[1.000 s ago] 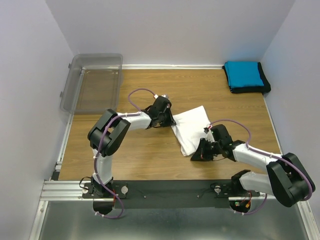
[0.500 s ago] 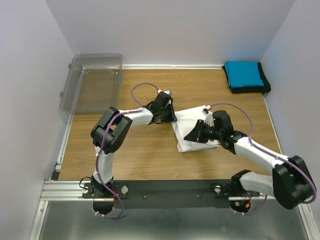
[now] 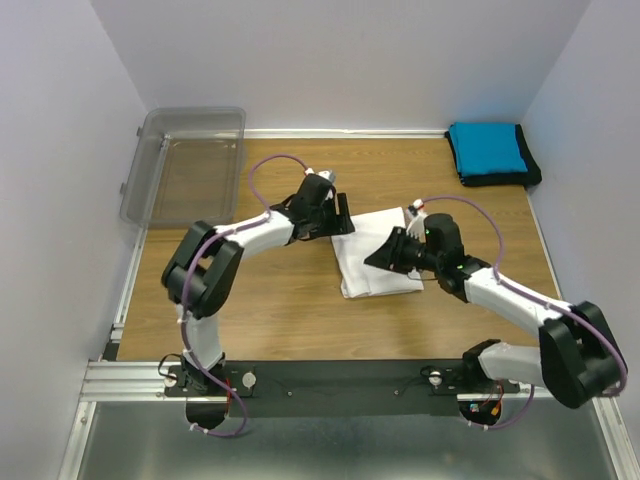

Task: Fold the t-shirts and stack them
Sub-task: Fold the tshirt

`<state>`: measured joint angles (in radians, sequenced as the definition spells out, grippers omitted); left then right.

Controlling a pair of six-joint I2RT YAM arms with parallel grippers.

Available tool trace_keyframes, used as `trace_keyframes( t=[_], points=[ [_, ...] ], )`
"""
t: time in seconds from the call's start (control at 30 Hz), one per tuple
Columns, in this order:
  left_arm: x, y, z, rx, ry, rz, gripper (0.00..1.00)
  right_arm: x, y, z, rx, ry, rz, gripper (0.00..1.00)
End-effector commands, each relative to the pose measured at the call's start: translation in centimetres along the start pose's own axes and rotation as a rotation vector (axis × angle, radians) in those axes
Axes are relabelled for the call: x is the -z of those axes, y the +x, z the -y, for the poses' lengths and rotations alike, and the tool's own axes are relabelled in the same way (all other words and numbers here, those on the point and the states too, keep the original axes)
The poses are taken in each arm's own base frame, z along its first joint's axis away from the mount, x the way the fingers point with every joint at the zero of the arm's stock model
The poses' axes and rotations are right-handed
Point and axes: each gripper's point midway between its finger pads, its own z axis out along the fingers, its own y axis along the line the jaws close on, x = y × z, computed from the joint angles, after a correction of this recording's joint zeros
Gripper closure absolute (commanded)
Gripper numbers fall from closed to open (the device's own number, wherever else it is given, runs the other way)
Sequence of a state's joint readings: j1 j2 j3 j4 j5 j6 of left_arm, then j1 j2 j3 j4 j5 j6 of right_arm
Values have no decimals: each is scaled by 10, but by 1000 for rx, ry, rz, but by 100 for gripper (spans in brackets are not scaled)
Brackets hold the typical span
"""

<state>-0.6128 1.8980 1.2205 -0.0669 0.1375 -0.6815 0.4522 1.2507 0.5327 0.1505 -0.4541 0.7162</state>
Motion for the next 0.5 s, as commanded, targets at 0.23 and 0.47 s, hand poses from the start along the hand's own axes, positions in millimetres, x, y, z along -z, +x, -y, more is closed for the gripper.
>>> trace_keyframes(
  t=[0.23, 0.47],
  points=[
    [85, 84, 6, 53, -67, -90, 28, 37, -29, 62, 24, 411, 121, 60],
    [83, 144, 16, 64, -27, -242, 54, 39, -24, 73, 33, 445, 101, 60]
  ],
)
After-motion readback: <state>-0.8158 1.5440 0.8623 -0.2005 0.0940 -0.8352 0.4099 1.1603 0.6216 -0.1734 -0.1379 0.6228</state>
